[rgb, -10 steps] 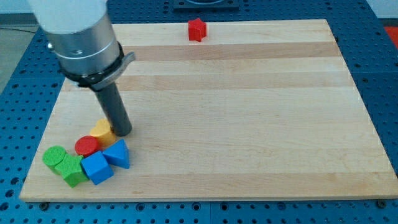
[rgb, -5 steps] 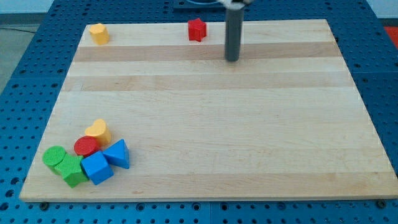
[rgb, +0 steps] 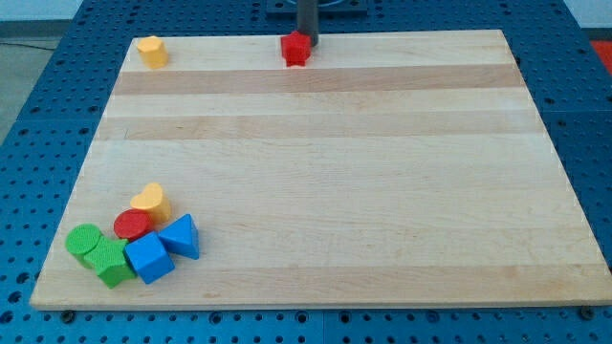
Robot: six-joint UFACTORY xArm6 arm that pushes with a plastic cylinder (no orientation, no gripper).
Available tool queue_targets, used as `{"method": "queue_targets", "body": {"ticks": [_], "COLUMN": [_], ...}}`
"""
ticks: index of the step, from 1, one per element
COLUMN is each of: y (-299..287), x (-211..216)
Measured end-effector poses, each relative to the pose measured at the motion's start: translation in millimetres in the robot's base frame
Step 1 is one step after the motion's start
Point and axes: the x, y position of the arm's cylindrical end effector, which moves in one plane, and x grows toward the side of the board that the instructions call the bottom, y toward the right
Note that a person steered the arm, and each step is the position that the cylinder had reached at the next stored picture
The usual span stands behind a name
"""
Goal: Push the red star into the yellow heart
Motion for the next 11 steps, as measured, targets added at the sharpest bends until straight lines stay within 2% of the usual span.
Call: {"method": "queue_targets", "body": {"ticks": [3, 5, 8, 10, 11], "y": [-79, -79, -26, -31, -42], "x": [85, 135, 170, 215, 223]}}
